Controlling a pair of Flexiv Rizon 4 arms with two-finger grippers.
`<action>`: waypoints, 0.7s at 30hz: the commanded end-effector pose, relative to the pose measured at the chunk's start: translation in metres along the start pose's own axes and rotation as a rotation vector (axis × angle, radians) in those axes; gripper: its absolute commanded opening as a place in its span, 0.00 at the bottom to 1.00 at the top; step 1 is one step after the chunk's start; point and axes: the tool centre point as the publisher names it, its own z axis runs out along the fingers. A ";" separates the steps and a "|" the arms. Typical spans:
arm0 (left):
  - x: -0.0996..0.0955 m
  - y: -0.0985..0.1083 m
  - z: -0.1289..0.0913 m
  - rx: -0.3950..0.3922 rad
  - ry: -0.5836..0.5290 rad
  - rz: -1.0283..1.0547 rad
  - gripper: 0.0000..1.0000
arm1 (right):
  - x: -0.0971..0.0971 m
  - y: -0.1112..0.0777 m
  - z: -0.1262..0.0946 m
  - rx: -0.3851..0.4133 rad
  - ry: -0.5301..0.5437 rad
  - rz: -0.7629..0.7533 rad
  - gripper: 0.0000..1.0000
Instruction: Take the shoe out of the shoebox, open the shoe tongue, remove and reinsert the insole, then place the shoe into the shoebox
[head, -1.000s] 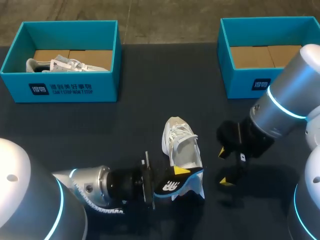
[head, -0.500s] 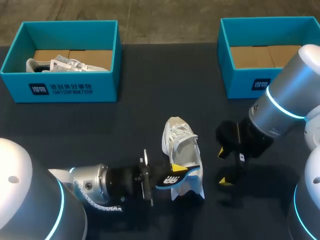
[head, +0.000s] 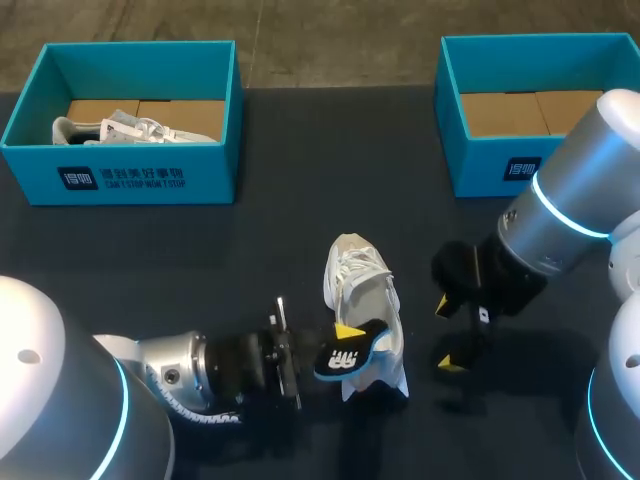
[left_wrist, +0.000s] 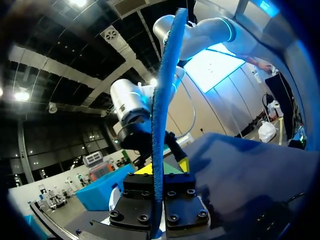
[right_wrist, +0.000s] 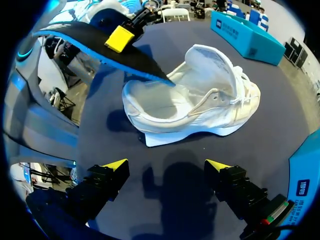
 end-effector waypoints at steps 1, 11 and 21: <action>-0.001 0.005 0.002 -0.021 -0.019 0.006 0.00 | 0.000 0.000 0.001 0.001 -0.001 0.001 1.00; -0.005 0.017 0.003 -0.035 -0.022 -0.002 0.00 | 0.000 0.000 0.001 0.001 -0.001 0.001 1.00; -0.001 0.004 0.006 -0.031 0.008 0.083 0.00 | 0.000 0.000 0.001 0.001 -0.001 0.001 1.00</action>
